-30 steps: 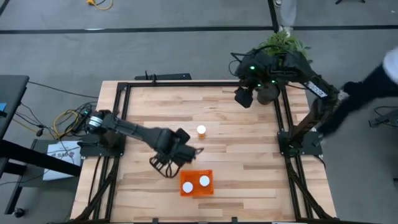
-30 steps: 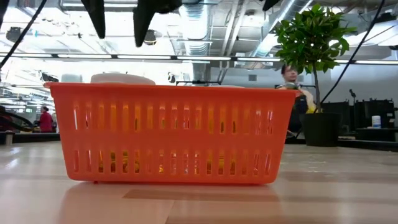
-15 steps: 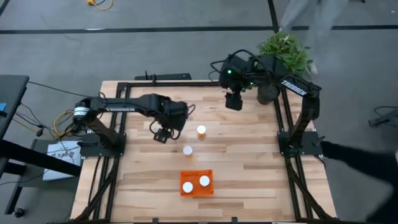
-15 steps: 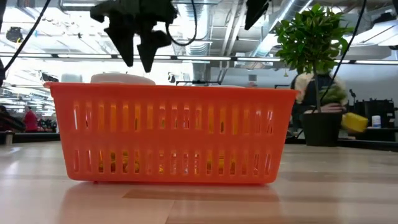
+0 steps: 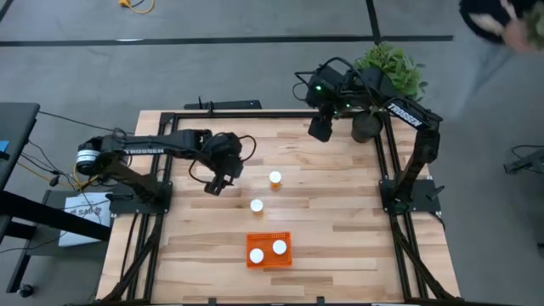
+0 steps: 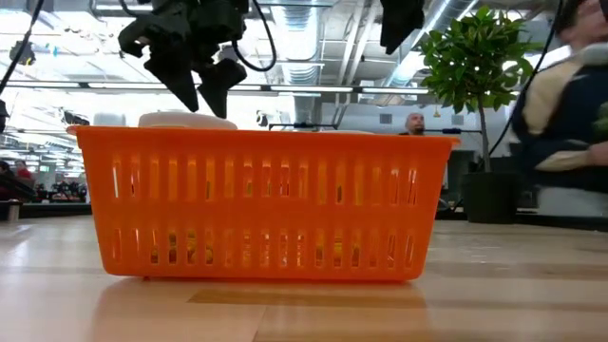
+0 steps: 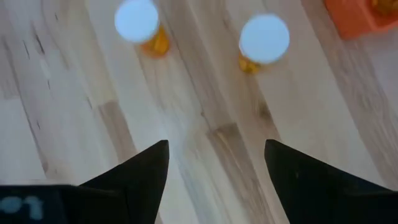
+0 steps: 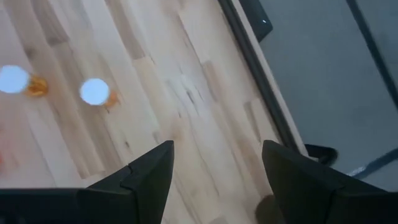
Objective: Pick and place pill bottles into a basket
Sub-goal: Put the orange pill bottle into the orange bin
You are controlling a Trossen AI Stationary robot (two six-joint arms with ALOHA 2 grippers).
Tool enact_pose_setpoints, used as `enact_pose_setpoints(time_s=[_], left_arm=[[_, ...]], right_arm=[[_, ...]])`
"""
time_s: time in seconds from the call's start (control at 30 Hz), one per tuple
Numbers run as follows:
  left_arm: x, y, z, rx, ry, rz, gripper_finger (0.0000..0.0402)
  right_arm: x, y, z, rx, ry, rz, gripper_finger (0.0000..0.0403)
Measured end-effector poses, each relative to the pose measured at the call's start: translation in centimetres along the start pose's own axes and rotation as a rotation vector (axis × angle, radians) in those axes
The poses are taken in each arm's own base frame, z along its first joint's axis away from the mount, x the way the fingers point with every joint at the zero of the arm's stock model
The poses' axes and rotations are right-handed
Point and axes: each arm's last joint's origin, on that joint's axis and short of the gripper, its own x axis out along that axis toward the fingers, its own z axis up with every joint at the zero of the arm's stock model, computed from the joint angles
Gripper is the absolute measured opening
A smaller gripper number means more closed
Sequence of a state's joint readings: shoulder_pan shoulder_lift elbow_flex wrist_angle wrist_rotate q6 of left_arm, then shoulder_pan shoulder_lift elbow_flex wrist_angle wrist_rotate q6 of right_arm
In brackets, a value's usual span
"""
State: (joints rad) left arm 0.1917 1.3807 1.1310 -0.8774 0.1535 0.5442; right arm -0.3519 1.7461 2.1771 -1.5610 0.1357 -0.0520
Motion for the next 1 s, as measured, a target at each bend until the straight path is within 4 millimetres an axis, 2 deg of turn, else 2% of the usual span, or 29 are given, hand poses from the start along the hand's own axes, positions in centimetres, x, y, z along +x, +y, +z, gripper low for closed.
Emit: enact_pose_setpoints(time_s=[0.13, 0.3, 0.53, 0.7, 0.83, 1.0], left_arm=[[0.2, -0.4, 0.2, 0.027, -0.016, -0.007, 0.0256], [0.3, -0.8, 0.7, 0.069, -0.036, -0.002, 0.0256], [0.2, -0.6, 1.4, 0.093, -0.094, 0.035, 0.0256], [0.2, -0.4, 1.7, 0.098, -0.123, 0.059, 0.0256], [0.2, -0.3, 1.9, 0.1, -0.144, 0.074, 0.0256], [0.5, -0.1, 2.2, 0.1, -0.176, 0.064, 0.0256]], right_arm=[[-0.7, 0.3, -0.7, 0.053, -0.045, 0.01, 0.024], [-0.2, 2.2, -2.1, 0.088, -0.198, 0.039, 0.024], [2.9, 4.9, -6.8, 0.211, -0.27, 0.057, 0.024], [4.5, 8.3, -8.9, 0.341, -0.438, 0.246, 0.024], [5.0, 10.6, -9.5, 0.193, -0.487, 0.371, 0.024], [4.8, 11.1, -9.7, 0.037, -0.517, 0.303, 0.024]])
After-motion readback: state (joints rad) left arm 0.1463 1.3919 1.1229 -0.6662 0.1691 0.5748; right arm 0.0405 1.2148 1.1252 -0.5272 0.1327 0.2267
